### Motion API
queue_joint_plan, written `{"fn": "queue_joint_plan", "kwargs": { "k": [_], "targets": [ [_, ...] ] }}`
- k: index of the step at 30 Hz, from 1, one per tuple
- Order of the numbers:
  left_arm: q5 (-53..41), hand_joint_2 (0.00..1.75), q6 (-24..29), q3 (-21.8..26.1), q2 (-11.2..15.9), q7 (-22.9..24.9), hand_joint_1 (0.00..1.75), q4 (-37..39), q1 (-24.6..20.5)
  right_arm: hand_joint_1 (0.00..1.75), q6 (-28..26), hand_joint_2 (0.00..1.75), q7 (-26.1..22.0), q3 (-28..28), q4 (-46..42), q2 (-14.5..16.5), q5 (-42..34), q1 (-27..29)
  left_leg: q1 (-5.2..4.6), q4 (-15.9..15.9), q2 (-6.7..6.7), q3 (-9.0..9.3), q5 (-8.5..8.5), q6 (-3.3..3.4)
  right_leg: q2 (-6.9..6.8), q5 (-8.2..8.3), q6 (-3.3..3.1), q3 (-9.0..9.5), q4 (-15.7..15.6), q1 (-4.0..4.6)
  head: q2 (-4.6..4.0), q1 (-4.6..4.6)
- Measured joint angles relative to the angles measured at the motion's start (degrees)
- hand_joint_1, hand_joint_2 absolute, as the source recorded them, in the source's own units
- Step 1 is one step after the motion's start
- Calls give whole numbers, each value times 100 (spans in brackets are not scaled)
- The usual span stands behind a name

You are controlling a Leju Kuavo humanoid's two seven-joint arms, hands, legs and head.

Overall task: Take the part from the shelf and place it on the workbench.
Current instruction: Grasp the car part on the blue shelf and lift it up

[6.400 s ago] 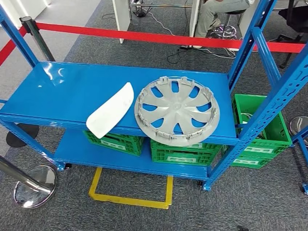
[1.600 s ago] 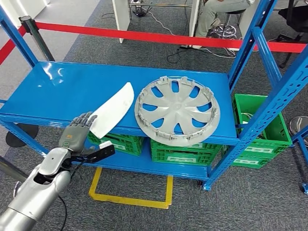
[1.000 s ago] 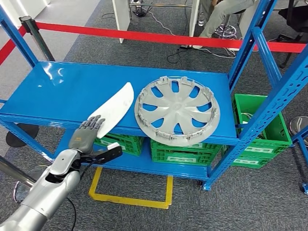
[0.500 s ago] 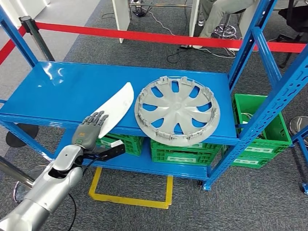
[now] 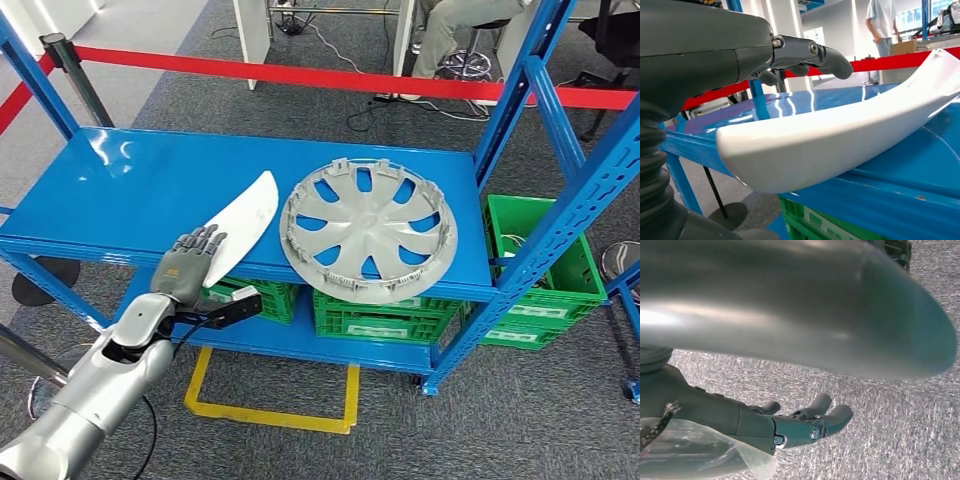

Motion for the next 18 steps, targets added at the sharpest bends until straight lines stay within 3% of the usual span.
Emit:
{"fn": "queue_joint_plan", "kwargs": {
  "k": [8,10,12,14,18],
  "targets": [
    [-17,175,-52,-59,-10,49,0,61,-40,0,6,0,-15,4,39,29,-1,-10,0,0,0,0,0,0,0,0,0,0,0,0,-1,0],
    [-18,175,-73,-72,-13,58,31,83,-45,0,10,0,-17,5,43,35,-1,-11,0,0,0,0,0,0,0,0,0,0,0,0,-1,-1],
    [-19,175,-93,-79,-22,68,113,106,-53,0,10,0,-19,7,48,41,-2,-11,0,0,0,0,0,0,0,0,0,0,0,0,-1,-1],
    [-22,175,-111,-82,-33,76,170,127,-61,0,11,0,-20,7,55,45,-4,-11,0,0,0,0,0,0,0,0,0,0,0,0,-1,-1],
    [-47,175,-153,-91,-41,99,175,153,-71,0,16,0,-23,7,73,54,-13,-11,0,1,0,0,0,0,0,0,0,0,0,0,-1,0]
  ]
}}
